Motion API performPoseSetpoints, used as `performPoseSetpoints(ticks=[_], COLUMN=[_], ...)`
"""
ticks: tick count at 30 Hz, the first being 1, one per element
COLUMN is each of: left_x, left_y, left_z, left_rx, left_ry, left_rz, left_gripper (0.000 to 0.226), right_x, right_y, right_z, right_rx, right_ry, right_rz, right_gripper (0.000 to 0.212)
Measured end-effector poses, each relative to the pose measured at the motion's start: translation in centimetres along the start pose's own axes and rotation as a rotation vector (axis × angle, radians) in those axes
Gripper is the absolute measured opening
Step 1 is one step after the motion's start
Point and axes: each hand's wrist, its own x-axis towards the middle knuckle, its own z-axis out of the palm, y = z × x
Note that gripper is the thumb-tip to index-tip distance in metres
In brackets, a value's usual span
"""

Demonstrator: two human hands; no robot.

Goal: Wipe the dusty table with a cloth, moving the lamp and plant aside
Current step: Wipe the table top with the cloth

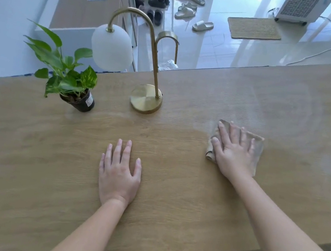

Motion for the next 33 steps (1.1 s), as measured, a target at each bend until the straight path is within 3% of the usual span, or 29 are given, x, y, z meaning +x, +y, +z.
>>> performPoseSetpoints(ticks=[3,6,8,11,16,18,21,25,29,33], left_x=[0.0,0.2,0.2,0.1,0.4,0.3,0.2,0.1,1.8,3.9], left_y=[-0.2,-0.2,-0.1,0.0,-0.1,-0.1,0.1,0.0,1.6,4.4], left_z=[0.0,-0.2,-0.2,-0.4,-0.2,-0.3,-0.3,-0.7,-1.1,-0.2], left_rx=[0.007,0.013,0.007,0.008,0.017,0.019,0.015,0.011,-0.023,-0.018], left_ry=[-0.009,-0.020,-0.022,-0.032,-0.030,-0.036,-0.030,-0.053,0.013,-0.016], left_rz=[-0.001,0.002,-0.007,-0.008,-0.008,-0.011,-0.022,-0.014,-0.086,-0.160], left_gripper=[0.067,0.068,0.068,0.067,0.067,0.067,0.067,0.070,0.068,0.066], right_x=[-4.6,-9.0,-9.1,-5.6,2.6,4.0,2.2,-4.8,-7.0,-5.2], right_y=[-1.9,2.3,6.0,8.1,3.5,0.5,-3.2,-1.2,5.2,5.8], right_z=[2.1,2.0,0.7,-1.1,-1.0,-0.5,0.8,2.3,0.8,-0.2], right_rx=[-0.057,-0.109,-0.110,-0.046,0.014,0.002,-0.031,-0.091,-0.154,-0.181], right_ry=[-0.071,-0.101,-0.092,-0.050,0.017,-0.003,-0.059,-0.127,-0.143,-0.144], right_rz=[-0.273,-0.373,-0.333,-0.125,0.093,0.020,-0.230,-0.455,-0.485,-0.485], right_gripper=[0.059,0.058,0.059,0.063,0.065,0.064,0.061,0.058,0.058,0.058])
